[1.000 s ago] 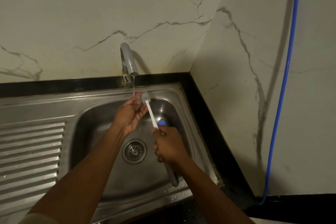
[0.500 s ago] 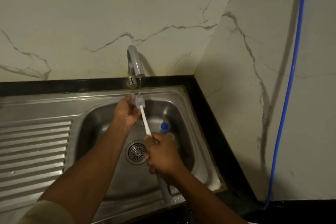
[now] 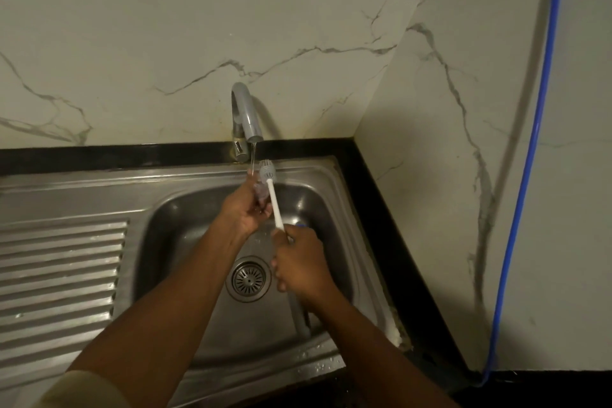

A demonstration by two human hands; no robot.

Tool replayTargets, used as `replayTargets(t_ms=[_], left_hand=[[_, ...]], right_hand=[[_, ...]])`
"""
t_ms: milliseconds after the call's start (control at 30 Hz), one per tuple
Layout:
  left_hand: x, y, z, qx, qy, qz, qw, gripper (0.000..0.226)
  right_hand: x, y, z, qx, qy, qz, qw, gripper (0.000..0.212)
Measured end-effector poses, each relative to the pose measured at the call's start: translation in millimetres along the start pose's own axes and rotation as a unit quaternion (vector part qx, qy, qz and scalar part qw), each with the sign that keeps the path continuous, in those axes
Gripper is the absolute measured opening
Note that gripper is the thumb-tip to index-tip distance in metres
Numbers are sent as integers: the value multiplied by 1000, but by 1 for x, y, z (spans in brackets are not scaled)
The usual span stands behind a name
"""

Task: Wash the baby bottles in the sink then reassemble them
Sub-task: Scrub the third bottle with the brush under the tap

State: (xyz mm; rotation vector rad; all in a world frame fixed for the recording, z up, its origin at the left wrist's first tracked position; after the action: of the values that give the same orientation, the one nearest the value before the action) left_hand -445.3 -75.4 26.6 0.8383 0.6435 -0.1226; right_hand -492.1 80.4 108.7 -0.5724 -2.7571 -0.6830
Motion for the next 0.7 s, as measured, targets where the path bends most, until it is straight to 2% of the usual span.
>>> replayTargets(t_ms=[167, 267, 400, 567, 633, 700], left_hand=[[-2, 6, 6, 5, 76, -41, 996, 17], [6, 3, 0, -3, 42, -37, 998, 13], [6, 4, -2, -20, -23, -45, 999, 15], [23, -7, 13, -29, 21, -8, 999, 23], [23, -7, 9, -26, -1, -13, 1000, 31], [13, 0, -1, -21, -26, -33, 999, 30]], right_hand=[[2, 17, 11, 16, 16, -14, 1000, 27], [1, 22, 20, 22, 33, -17, 999, 28], [2, -3, 3, -14, 4, -6, 1000, 27], [-6, 22, 11, -57, -8, -66, 996, 26], [-7, 18, 11, -56, -13, -54, 997, 26], [-1, 0, 0, -52, -46, -20, 997, 25]])
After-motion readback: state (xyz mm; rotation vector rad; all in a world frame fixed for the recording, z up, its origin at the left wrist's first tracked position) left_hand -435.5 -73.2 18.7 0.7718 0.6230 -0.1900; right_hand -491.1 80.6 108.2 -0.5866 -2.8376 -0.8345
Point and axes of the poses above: each hand's wrist, its own y-axis away from the middle knuckle, its own x-axis out of the back of the hand, z = x × y, the point moved 1 cm from there along -y, towards the middle knuckle, and after that the axes turned 1 degree about x, right-handed, at the moved point
